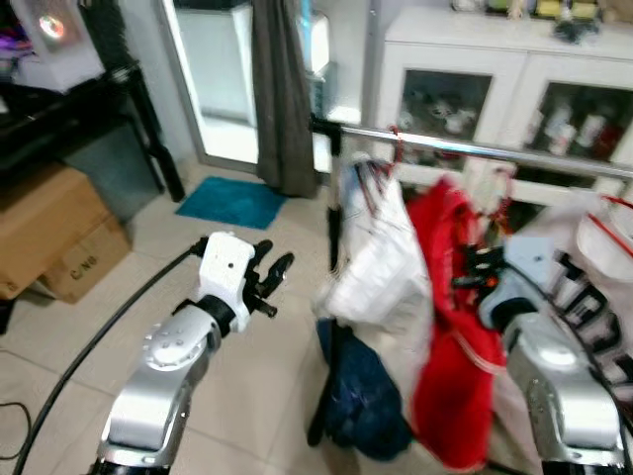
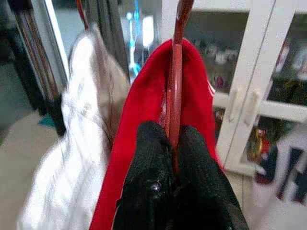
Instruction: Hang hanger
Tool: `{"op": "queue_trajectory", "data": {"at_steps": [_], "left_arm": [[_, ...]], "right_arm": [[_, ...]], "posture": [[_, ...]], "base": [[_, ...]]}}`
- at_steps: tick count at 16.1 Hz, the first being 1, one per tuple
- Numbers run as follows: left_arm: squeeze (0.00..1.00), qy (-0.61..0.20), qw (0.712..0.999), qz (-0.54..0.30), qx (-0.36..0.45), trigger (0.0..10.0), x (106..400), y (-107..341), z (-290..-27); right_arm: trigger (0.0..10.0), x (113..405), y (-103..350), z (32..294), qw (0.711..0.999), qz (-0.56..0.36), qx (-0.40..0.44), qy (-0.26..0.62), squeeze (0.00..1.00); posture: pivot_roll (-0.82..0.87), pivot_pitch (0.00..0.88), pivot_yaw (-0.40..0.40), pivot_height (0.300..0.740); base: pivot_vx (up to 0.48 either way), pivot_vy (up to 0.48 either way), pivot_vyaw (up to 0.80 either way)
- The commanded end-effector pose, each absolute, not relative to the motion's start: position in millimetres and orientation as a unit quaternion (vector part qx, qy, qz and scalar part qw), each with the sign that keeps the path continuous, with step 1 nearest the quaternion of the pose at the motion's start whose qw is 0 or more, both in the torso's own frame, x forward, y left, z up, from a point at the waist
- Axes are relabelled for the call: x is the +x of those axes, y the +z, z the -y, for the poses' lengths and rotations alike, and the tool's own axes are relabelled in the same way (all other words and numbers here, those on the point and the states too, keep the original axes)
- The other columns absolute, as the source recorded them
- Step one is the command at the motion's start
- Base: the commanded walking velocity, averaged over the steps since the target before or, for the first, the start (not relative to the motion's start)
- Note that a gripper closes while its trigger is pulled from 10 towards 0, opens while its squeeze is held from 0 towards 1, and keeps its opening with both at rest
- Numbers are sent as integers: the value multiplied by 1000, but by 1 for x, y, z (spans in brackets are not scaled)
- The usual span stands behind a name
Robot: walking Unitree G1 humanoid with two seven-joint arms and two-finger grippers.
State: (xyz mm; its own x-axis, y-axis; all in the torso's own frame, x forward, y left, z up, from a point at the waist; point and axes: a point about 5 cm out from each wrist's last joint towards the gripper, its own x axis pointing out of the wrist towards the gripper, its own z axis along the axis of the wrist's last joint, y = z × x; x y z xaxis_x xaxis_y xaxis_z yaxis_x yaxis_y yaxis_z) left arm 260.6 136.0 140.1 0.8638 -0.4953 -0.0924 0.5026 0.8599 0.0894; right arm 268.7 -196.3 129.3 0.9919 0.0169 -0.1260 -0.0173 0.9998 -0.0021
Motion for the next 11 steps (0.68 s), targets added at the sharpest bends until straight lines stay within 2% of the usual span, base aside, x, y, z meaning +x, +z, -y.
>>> {"op": "queue_trajectory", "data": {"at_steps": [1,4,6,8,11], "left_arm": [[0,-284,956,-33,63,10000,257,141,-137],[0,-370,926,-34,70,10000,247,145,-130],[0,-391,917,-36,69,10000,246,148,-130],[0,-413,907,-33,71,10000,248,154,-130],[0,-443,893,-35,71,10000,246,158,-129]], "right_arm": [[10000,274,155,189,1000,7,8,20,0],[10000,278,156,196,1000,8,-3,3,0],[10000,285,151,200,999,-21,-30,-9,0],[10000,303,144,209,995,-65,-70,-31,0],[10000,322,149,221,992,-73,-89,-44,0]], "posture": [[-58,0,23,740],[-61,0,25,740],[-62,0,29,740],[-59,0,28,740],[-52,0,25,740]], "base": [[0,0,0],[0,0,0],[0,0,0],[0,0,0],[0,0,0]]}}
